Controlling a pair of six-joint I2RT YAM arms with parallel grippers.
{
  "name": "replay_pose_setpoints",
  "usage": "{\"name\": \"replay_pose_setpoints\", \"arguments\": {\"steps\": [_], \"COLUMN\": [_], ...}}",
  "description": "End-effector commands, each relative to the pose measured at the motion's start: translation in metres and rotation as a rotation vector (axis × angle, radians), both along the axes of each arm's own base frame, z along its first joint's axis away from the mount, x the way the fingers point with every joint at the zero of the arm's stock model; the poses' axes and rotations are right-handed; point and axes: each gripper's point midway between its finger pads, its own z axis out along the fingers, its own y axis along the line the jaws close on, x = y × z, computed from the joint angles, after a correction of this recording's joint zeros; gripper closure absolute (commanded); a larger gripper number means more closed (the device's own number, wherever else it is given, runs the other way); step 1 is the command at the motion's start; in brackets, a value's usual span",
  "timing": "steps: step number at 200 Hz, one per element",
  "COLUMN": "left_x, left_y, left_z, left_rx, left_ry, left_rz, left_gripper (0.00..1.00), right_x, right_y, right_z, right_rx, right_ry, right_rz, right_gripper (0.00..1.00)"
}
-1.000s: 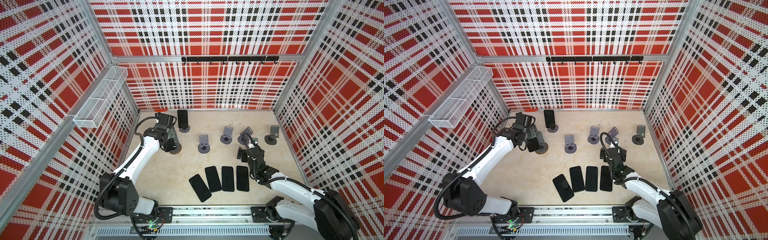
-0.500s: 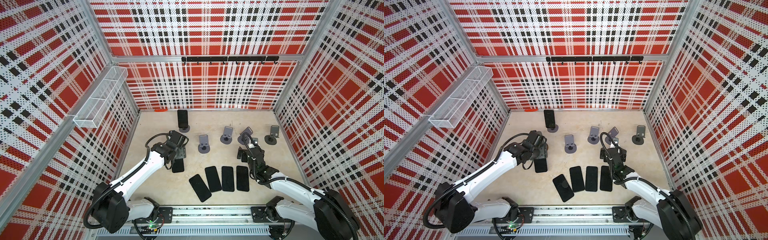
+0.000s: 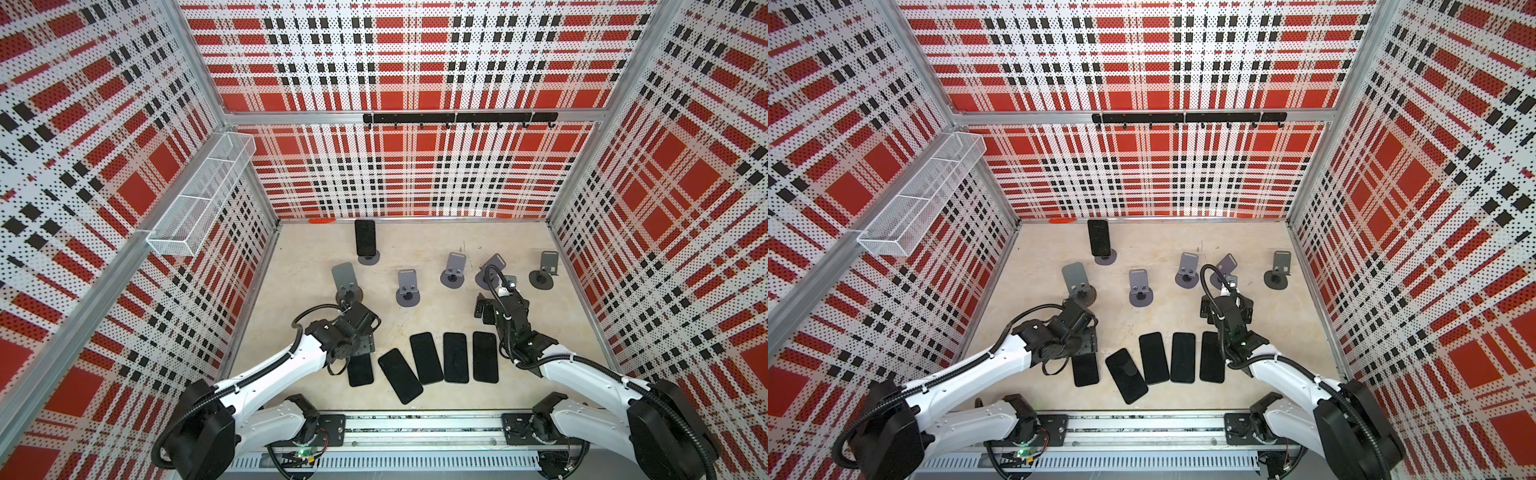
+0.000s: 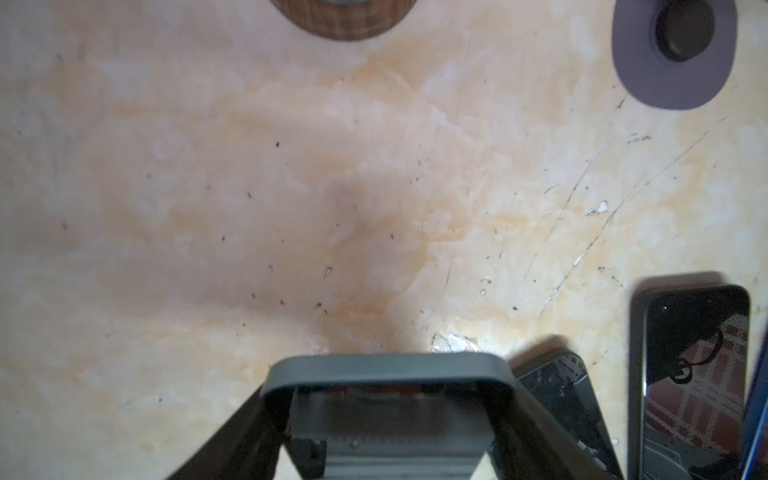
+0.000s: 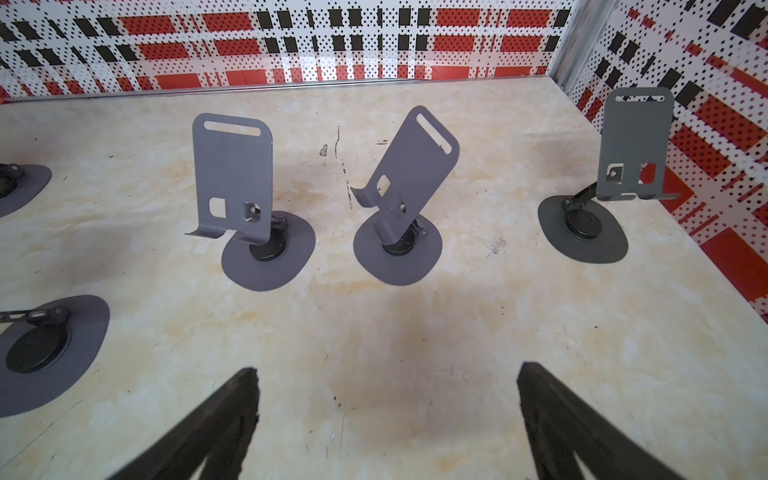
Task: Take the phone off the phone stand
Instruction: 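Lift the green-edged phone off its stand with the left gripper toward the table front, then lay the phone flat beside the black phone row and open the left gripper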
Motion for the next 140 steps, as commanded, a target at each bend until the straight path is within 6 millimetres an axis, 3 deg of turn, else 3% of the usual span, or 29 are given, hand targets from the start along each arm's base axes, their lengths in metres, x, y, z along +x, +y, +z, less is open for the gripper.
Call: {"name": "replay_pose_setpoints", "arguments": {"steps": [1, 45, 72, 140], "left_x": [0.0, -0.009, -0.02, -0.026], "left_y": [-0.012, -0.018, -0.011, -0.012], "left_z": [-0.004, -0.021, -0.04, -0.057], "left_rx": [-0.046, -0.014, 0.026, 0.071], "left_ry": [-0.008, 0.039, 0.097, 0.161], "left_rz": [0.019, -0.018, -0.027, -0.037], "left_gripper": [0.36, 0.35, 0.35, 0.35], "right_x": [0.004, 0.003, 0.004, 0.003], "right_y": [-0.001, -0.001, 0.0, 0.001], "right_z": [0.009, 0.01, 0.008, 0.011], "right_rx": [0.014, 0.017, 0.019, 0.029], "right_ry": [-0.02, -0.03, -0.025, -0.033], "right_rz": [-0.017, -0.013, -0.009, -0.004], "right_gripper": [0.0, 0.0, 0.0, 0.0]}}
